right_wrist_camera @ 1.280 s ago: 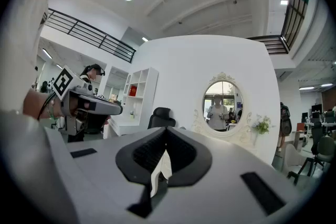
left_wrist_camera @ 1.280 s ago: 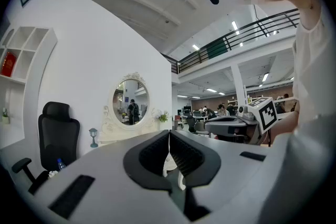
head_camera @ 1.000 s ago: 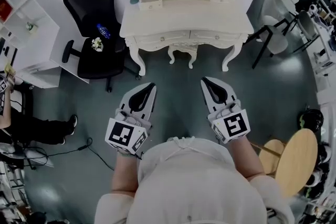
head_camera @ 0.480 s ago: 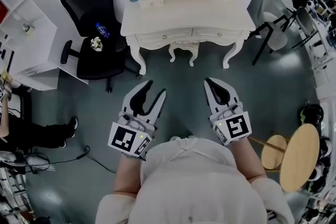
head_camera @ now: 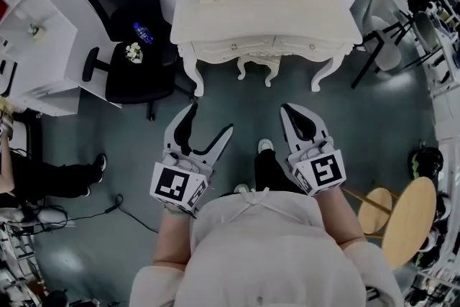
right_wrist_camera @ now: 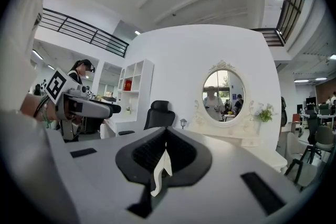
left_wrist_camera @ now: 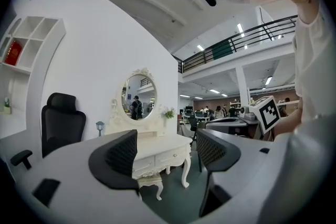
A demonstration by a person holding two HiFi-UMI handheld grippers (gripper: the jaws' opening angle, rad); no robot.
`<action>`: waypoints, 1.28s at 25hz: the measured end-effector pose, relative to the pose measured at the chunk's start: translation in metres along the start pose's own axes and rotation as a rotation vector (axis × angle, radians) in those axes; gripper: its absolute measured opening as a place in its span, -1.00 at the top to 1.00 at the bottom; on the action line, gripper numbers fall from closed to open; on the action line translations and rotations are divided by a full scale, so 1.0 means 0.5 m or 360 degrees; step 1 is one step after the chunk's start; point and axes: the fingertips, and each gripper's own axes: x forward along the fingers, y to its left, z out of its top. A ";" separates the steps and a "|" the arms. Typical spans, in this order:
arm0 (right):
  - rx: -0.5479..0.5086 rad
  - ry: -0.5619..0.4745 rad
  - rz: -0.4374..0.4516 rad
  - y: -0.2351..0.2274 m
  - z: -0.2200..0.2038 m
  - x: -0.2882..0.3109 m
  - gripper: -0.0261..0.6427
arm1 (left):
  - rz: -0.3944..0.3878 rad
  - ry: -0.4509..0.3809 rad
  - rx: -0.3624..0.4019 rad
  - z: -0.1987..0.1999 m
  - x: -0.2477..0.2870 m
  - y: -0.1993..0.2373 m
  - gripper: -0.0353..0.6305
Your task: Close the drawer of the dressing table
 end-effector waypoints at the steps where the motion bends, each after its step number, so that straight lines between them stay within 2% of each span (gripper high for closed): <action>1: -0.0002 -0.0001 0.0014 -0.008 -0.002 0.017 0.91 | 0.0020 0.0006 0.0002 -0.002 0.010 0.014 -0.15; 8: 0.0001 -0.0020 0.0140 -0.113 -0.012 0.163 0.91 | 0.0175 0.0057 0.0026 -0.002 0.132 0.101 -0.15; 17: -0.0010 -0.0008 0.0253 -0.348 -0.008 0.357 0.91 | 0.0329 0.0043 0.0014 0.025 0.395 0.197 -0.15; 22: -0.0020 0.0023 0.0292 -0.451 -0.030 0.431 0.91 | 0.0368 0.0048 0.0066 0.027 0.520 0.224 -0.15; 27: -0.0001 0.0046 0.0332 -0.513 -0.047 0.502 0.91 | 0.0389 0.0083 -0.0034 0.005 0.605 0.273 -0.15; 32: 0.0000 0.0069 0.0346 -0.559 -0.068 0.593 0.91 | 0.0383 0.0168 -0.0033 -0.051 0.681 0.342 -0.15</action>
